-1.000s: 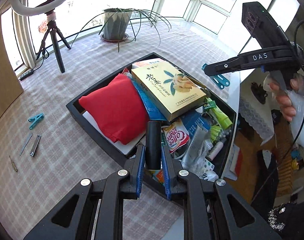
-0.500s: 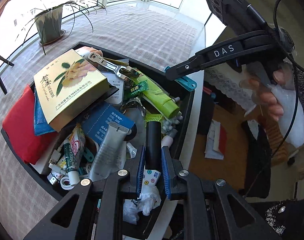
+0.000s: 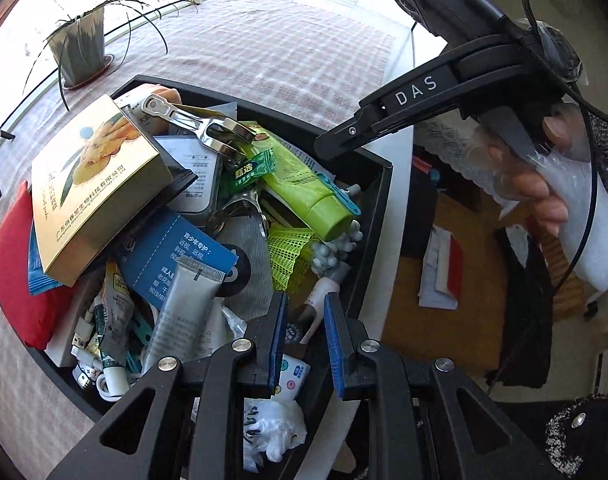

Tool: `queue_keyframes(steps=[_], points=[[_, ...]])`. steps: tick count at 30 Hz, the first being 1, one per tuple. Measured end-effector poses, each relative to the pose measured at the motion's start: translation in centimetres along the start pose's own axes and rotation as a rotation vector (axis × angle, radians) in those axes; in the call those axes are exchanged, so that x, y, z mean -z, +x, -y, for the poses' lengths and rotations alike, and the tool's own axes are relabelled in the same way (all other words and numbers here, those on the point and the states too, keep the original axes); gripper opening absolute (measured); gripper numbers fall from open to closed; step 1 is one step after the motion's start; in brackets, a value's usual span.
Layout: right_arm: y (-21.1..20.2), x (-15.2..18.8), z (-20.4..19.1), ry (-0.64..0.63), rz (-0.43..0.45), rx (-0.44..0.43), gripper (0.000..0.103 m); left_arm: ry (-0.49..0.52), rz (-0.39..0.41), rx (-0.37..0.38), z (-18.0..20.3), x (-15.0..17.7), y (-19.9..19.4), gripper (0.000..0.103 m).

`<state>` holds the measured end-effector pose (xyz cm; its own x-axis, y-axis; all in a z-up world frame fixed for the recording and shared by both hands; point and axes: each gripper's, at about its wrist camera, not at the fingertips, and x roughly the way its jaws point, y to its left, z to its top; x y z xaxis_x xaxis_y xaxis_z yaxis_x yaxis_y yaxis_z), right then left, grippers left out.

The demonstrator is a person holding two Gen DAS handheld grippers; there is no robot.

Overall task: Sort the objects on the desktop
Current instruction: 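Lower both tools into the tray and open them to release the items, then move both tools back to the screwdriver and teal clothespin on the table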

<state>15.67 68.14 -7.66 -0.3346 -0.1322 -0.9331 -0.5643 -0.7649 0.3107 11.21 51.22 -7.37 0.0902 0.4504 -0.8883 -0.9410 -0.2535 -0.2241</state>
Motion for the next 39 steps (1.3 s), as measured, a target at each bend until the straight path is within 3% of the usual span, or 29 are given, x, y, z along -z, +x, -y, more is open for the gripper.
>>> queue_keyframes(steps=[11,19,23,25,30,32,39], points=[[-2.4,-1.2,-4.5,-0.115,0.058,-0.014,0.023,-0.109,0.062,-0.083,-5.1,2.2,-5.2,0.020],[-3.7,-2.7,-13.7,-0.269,0.110,-0.070,0.033,-0.250,0.086,-0.207,-15.1,6.9,-10.8,0.020],[-3.0,-4.0,-20.0,-0.353,0.103,-0.109,0.034,-0.323,0.089,-0.268,-20.7,10.0,-13.5,0.020],[-2.5,-4.7,-23.1,-0.399,0.111,-0.109,0.040,-0.374,0.084,-0.313,-23.8,11.6,-14.6,0.020],[0.2,-6.8,-31.0,-0.517,0.103,-0.114,0.043,-0.561,0.077,-0.380,-32.3,16.2,-16.0,0.020],[2.1,-8.1,-34.3,-0.568,0.075,-0.118,0.043,-0.627,0.075,-0.372,-35.2,17.7,-16.1,0.020],[10.9,-11.9,-43.5,-0.686,-0.043,-0.049,0.043,-0.709,0.057,-0.375,-41.2,20.1,-15.3,0.020]])
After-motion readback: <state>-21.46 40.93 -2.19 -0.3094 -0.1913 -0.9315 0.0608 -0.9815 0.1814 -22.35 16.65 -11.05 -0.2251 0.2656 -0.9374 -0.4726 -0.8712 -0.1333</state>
